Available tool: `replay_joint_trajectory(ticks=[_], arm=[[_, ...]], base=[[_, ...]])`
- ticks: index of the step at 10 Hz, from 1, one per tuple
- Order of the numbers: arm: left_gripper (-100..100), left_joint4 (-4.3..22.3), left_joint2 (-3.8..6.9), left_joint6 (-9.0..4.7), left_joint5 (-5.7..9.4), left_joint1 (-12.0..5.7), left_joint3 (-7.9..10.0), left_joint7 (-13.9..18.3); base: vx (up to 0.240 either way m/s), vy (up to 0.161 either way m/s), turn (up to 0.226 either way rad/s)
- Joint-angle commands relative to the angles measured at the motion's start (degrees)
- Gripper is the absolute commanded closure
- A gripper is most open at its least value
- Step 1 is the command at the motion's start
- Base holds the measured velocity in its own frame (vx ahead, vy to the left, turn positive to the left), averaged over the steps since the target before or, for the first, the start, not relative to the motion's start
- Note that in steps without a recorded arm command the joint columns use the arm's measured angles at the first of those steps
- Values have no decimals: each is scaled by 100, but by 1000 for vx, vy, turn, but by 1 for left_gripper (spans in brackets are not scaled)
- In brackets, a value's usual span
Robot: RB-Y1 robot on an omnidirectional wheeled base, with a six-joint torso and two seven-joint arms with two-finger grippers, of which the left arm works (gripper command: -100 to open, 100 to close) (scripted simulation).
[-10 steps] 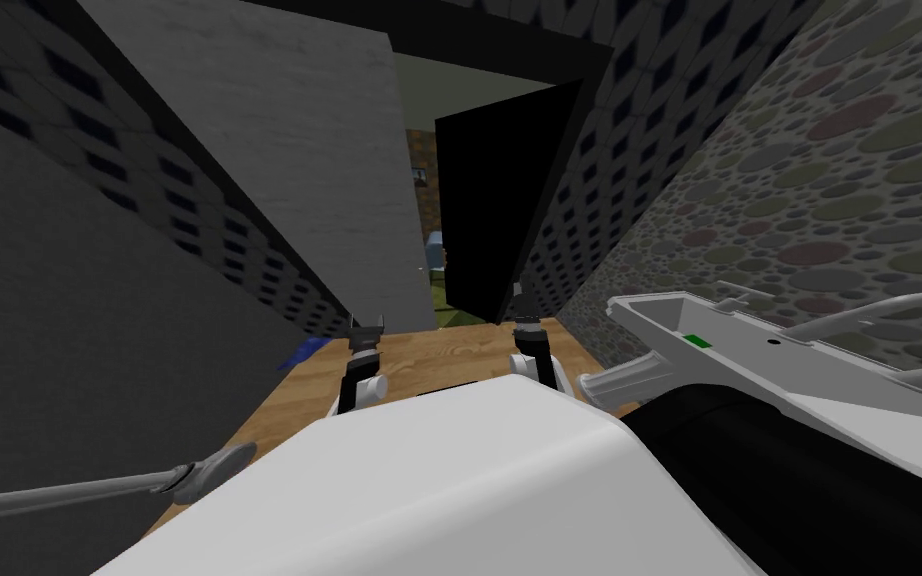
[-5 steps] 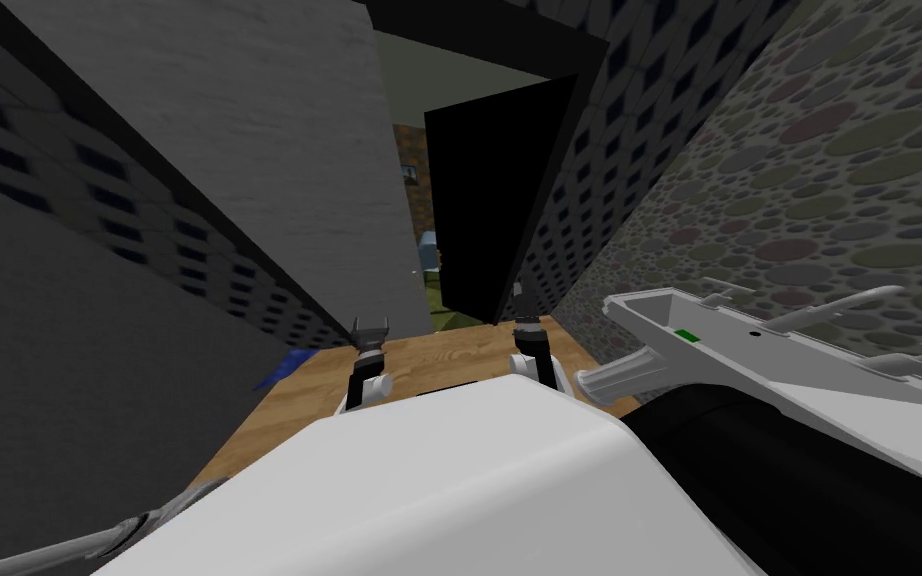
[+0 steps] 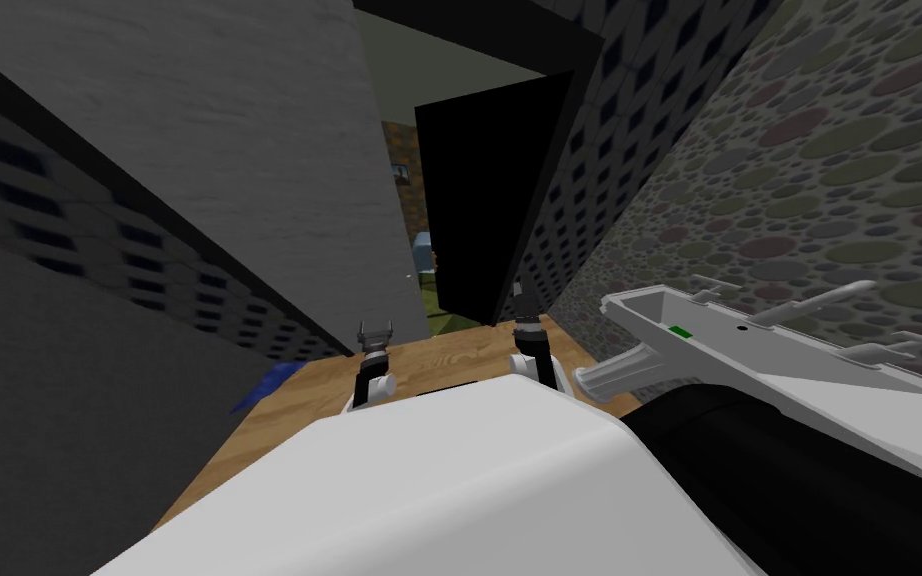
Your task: Push the door open
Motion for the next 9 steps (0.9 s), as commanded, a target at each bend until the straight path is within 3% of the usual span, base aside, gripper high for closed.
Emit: replay_joint_trajectory(ticks=[1, 8, 9], arm=[[-100, 257, -36, -65, 71, -101, -25, 193], [-100, 1263, -160, -308, 367, -501, -103, 954], [-100, 1263, -160, -308, 367, -501, -103, 954]], base=[[94, 31, -108], [90, 37, -98], [57, 17, -21]])
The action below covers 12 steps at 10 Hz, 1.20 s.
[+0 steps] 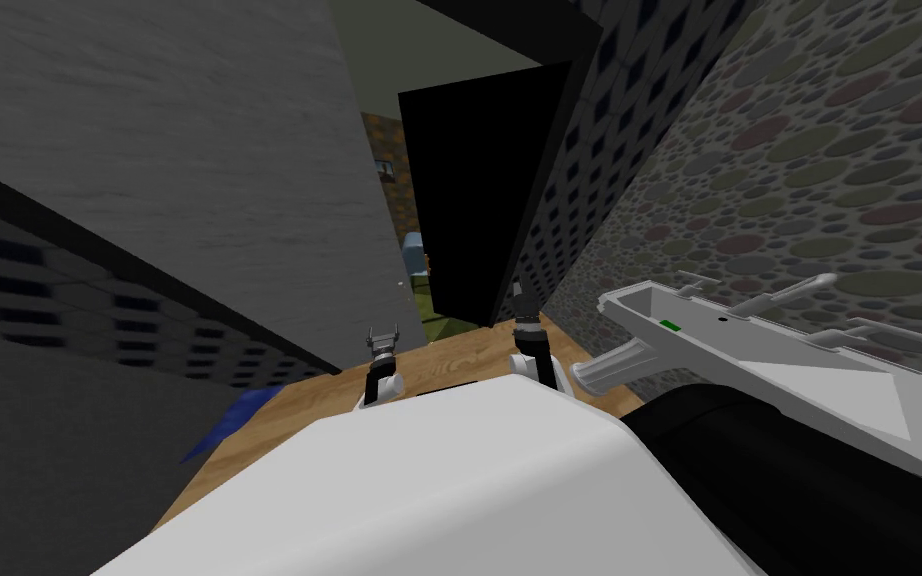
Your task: Push the door open
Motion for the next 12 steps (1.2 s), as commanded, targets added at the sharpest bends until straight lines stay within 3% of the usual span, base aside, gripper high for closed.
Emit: replay_joint_trajectory(ticks=[1, 8, 12], arm=[[-100, 206, -19, -63, 48, -89, -10, 130], [-100, 1046, -181, -266, 295, -424, -75, 766], [-100, 1701, -364, -425, 487, -685, -125, 1261]], base=[[45, 5, -54], [81, 38, -79], [97, 55, -106]])
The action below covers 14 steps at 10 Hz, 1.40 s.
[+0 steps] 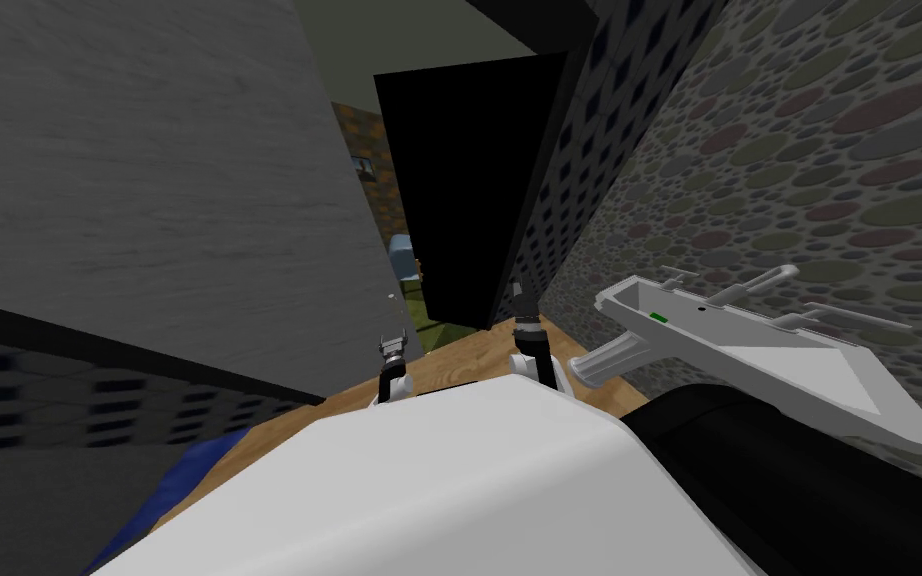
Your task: Push the door open
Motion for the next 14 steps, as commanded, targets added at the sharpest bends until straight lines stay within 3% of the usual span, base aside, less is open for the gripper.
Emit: replay_joint_trajectory(ticks=[1, 3, 4, 7, 10, 12, 13, 14], arm=[[-100, 180, -67, -33, 56, -83, -10, 132], [-100, 281, -79, -70, 66, -131, -13, 170], [-100, 317, 76, -93, 77, -138, -4, 203], [-100, 347, 216, -114, 92, -130, 14, 233], [-100, 379, 193, -136, 108, -122, 34, 266], [-100, 404, 38, -153, 120, -116, 49, 290], [-100, 384, 83, -144, 117, -113, 46, 276], [100, 384, 83, -144, 117, -113, 46, 276]], base=[[124, 55, -81], [68, 41, -35], [91, 7, -27], [193, 46, -26], [199, 36, -27], [209, 32, -30], [89, 13, -6], [-12, -2, 7]])
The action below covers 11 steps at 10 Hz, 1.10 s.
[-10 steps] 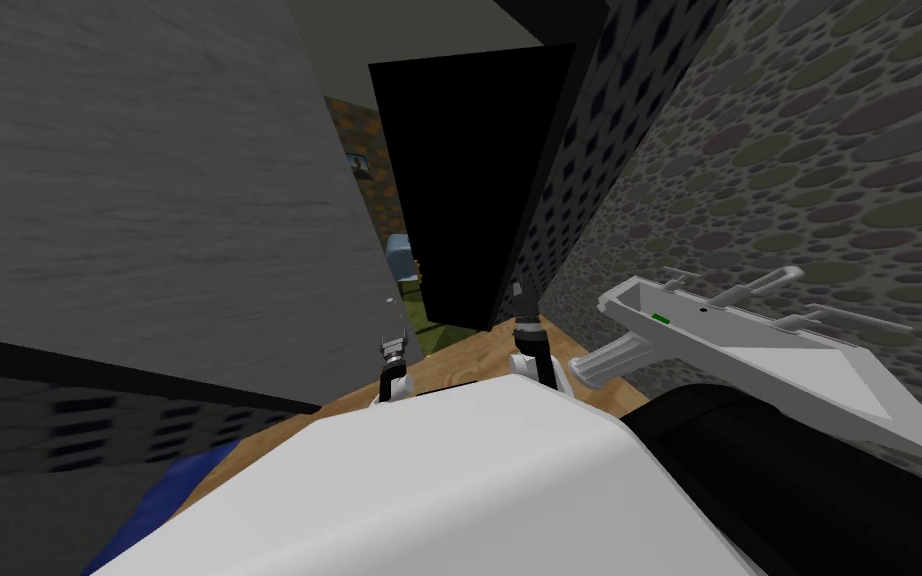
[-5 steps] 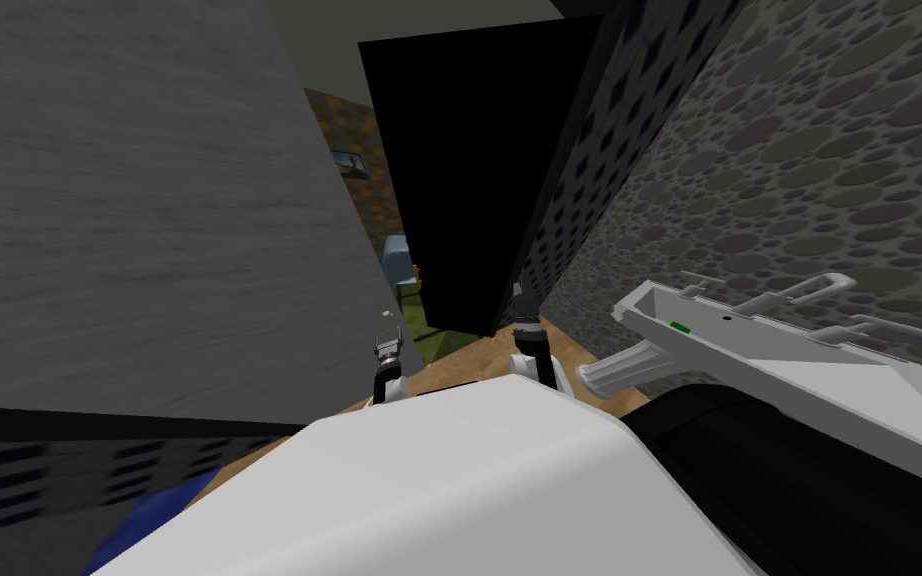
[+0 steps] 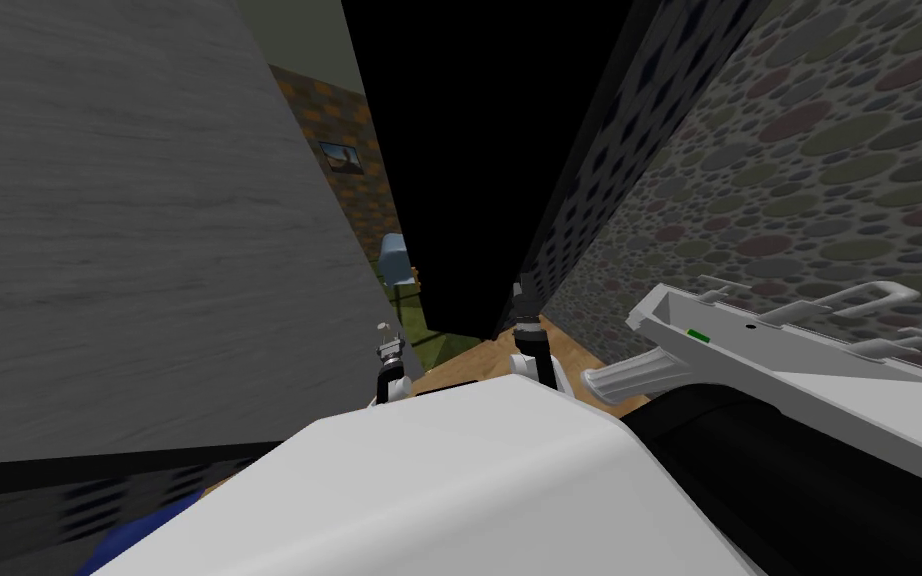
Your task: Push the door open
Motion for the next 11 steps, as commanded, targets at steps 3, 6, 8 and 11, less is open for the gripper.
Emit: replay_joint_trajectory(ticks=[3, 6, 8, 11], arm=[[100, 2, 3, -1, 0, 3, 0, 0], [100, -22, 84, -32, 97, -14, 189, -71], [100, -38, 132, -71, 175, -9, 341, -133], [100, -58, 177, -119, 270, -4, 527, -209]], base=[[-15, -2, -7], [36, 10, -52], [164, 17, -101], [136, 31, -67]])
